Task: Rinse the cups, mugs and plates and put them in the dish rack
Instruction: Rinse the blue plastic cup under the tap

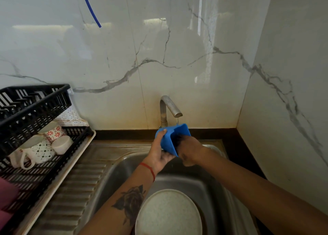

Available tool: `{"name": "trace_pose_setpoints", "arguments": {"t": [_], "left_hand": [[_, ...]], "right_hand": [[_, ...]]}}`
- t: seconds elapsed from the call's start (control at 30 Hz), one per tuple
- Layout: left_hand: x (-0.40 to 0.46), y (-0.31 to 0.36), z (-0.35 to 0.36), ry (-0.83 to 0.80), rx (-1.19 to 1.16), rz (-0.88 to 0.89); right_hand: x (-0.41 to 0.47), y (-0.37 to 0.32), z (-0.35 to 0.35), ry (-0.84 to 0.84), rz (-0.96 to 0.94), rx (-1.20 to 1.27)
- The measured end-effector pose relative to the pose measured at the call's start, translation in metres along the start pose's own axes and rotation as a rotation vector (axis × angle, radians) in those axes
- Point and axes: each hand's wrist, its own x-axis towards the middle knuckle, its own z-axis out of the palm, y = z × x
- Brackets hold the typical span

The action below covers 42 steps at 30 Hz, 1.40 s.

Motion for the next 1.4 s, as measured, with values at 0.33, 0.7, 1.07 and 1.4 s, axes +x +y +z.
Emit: {"name": "trace_pose_setpoints", "arguments": {"t": [0.33,0.7,1.07,1.4], "left_hand": [[0.002,-0.011,0.002,0.020,-0.163,0.012],[0.002,-0.003,-0.010,0.043,0.024,-0.010],[0.004,-0.007,0.003,-0.025,-0.119,-0.024],[0.004,-0.005,-0.002,0.019,0.040,-0.046]], "right_hand": [[-0.001,-0.010,-0.012,-0.035,-0.071,0.647],[-0.003,-0.005,-0.004,-0.078,-0.124,0.256],[-0.003,-0.011,-0.012,0.027,-0.102,0.708],[-0.003,-0.021,-0.014,-0.066,-0.052,0.670]]}}
